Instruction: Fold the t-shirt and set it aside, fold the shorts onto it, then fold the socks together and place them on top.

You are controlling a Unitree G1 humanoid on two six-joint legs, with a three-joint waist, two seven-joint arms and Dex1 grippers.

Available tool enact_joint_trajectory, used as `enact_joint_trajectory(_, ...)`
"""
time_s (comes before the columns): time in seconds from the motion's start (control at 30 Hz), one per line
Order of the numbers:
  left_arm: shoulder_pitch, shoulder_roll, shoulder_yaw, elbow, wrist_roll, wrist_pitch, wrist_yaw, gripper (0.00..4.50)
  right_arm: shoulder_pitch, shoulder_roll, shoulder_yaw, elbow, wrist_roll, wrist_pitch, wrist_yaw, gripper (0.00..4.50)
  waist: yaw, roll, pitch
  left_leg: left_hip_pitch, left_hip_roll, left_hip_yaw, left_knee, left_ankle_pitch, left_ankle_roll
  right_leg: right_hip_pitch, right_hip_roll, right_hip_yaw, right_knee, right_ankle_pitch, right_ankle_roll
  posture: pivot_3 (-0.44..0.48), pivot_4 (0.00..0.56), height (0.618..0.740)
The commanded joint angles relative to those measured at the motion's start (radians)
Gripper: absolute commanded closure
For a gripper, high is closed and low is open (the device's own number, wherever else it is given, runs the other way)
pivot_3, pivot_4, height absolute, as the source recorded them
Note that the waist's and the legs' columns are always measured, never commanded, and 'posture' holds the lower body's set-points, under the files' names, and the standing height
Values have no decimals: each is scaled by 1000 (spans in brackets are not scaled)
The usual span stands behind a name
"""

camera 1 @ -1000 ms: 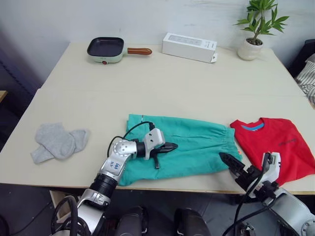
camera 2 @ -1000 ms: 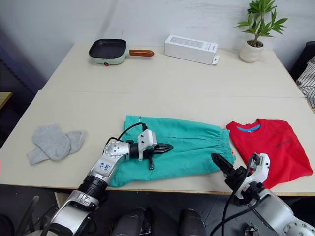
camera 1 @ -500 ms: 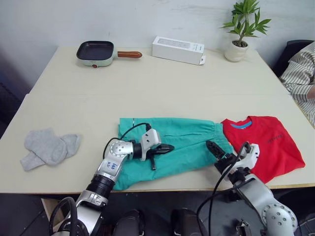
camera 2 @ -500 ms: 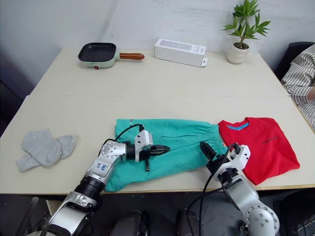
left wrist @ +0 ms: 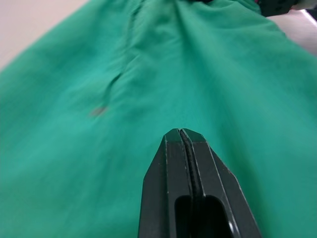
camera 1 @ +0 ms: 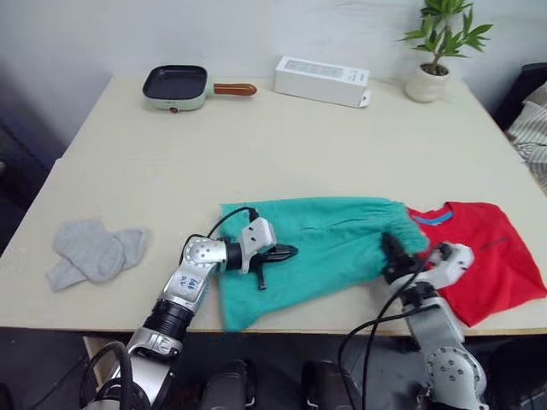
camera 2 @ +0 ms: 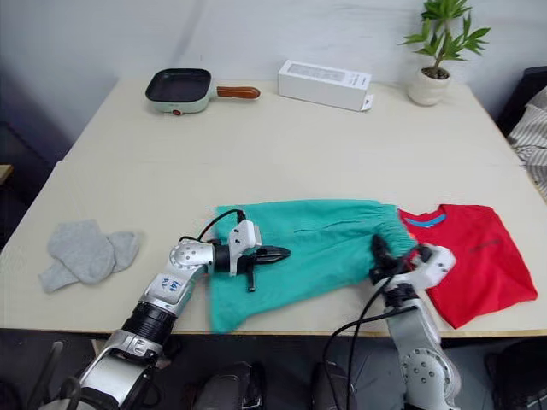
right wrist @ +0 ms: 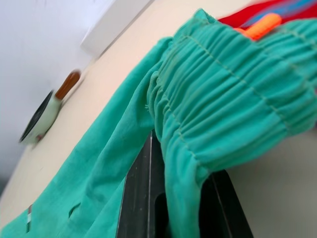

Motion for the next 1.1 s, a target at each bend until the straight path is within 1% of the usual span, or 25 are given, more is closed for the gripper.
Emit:
enact_joint_trajectory(0.03,-9,-13,20,-73,-23,57,48,4500,11,-74,-2,-139,-105,-50,79,4480,-2,0,0,0,0,0,0,2,-2,0,1,0,0,0,0,0,150,740)
enact_joint_trajectory(0.13,-3,-9,20,-62,-11,63,61,4500,-6,-170,74,-211,-210,-17,131,4480,-8,0,1,0,0,2,-1,1,-2,0,2,0,0,0,0,0,150,740)
enact_joint_trajectory(0.17,-3,-7,16,-57,-6,62,62,4500,-14,-215,122,-233,-263,1,156,4480,-9,-1,1,0,1,3,-2,2,-2,0,4,0,0,0,0,0,150,740)
enact_joint_trajectory(0.23,-4,-10,13,-49,-6,73,66,4500,-30,-311,248,-255,-434,14,197,4480,-8,-2,2,1,2,3,-1,2,-3,0,5,0,-1,0,0,0,150,740)
enact_joint_trajectory(0.3,-3,-6,2,-42,8,81,70,4500,-56,-353,360,-259,-551,36,203,4480,-4,-3,2,2,3,3,-1,3,-4,0,5,0,0,0,0,0,150,740)
enact_joint_trajectory(0.37,9,6,-10,-43,28,90,75,4500,-94,-350,466,-253,-640,47,204,4480,-3,-3,3,2,3,2,-1,3,-4,0,6,0,0,-1,0,0,150,740)
enact_joint_trajectory(0.43,24,11,-6,-55,29,106,91,4500,-128,-319,560,-239,-708,54,207,4480,-3,-3,3,2,3,2,-1,4,-4,0,5,0,1,-1,-1,0,150,740)
enact_joint_trajectory(0.53,64,22,2,-95,16,124,102,4500,-150,-255,650,-207,-755,102,198,4480,-5,-4,3,2,3,2,-1,4,-5,0,4,-1,1,-1,-1,0,150,740)
enact_joint_trajectory(0.67,84,13,68,-176,-70,217,120,4500,-156,-194,655,-185,-745,185,208,4480,-4,-4,4,1,3,1,0,5,-6,1,4,-1,1,-1,-1,0,150,740)
enact_joint_trajectory(0.73,85,47,86,-204,-76,229,111,4500,-158,-183,643,-180,-710,216,246,4480,-5,-5,4,1,3,0,0,5,-6,1,4,-2,0,-1,-1,0,150,740)
enact_joint_trajectory(0.77,84,77,81,-211,-51,221,110,4500,-159,-180,630,-179,-674,251,272,4480,-5,-5,4,1,3,0,0,5,-6,1,4,-3,0,-1,-1,0,150,740)
enact_joint_trajectory(0.8,84,108,75,-221,-37,212,96,4500,-161,-179,617,-178,-642,274,297,4010,-6,-5,4,1,3,0,-1,5,-6,1,4,-3,0,-1,-1,0,150,740)
enact_joint_trajectory(0.83,85,131,76,-232,-39,217,86,4500,-166,-181,604,-177,-616,288,322,3826,-8,-5,4,2,3,-1,-1,4,-6,1,4,-3,1,-1,-1,0,150,740)
enact_joint_trajectory(0.9,88,174,110,-274,-90,270,62,4500,-181,-199,565,-191,-517,343,404,3101,-8,-5,4,2,3,0,-1,4,-6,1,4,-3,1,-1,-1,0,150,740)
enact_joint_trajectory(0.93,94,217,130,-310,-133,355,29,4500,-190,-243,536,-213,-404,419,489,2759,-8,-6,5,2,3,-1,-1,4,-5,1,4,-3,1,-1,-1,0,150,740)
enact_joint_trajectory(0.97,99,247,141,-335,-162,414,6,4500,-197,-276,516,-227,-325,475,549,2385,-8,-6,5,2,3,-1,-1,3,-5,1,4,-3,1,-1,-1,0,150,740)
enact_joint_trajectory(1.0,105,296,146,-365,-176,463,-22,4500,-205,-332,492,-249,-260,498,630,2048,-8,-6,6,2,3,-1,-1,3,-4,1,4,-3,0,-1,-1,0,150,740)
enact_joint_trajectory(1.03,110,329,147,-386,-183,493,-37,4500,-210,-370,475,-263,-221,509,680,1727,-8,-6,6,2,3,-2,-1,3,-4,2,3,-3,0,-1,-1,0,150,740)
enact_joint_trajectory(1.07,112,350,151,-399,-189,509,-38,4500,-216,-390,456,-263,-197,515,698,1327,-8,-5,7,1,3,-2,-1,2,-4,2,3,-3,0,-1,-1,0,150,740)
enact_joint_trajectory(1.1,115,394,169,-415,-203,549,-49,4500,-230,-408,401,-257,-129,520,725,1052,-7,-5,7,2,3,-2,-1,2,-3,2,3,-3,-1,-1,-1,0,150,740)
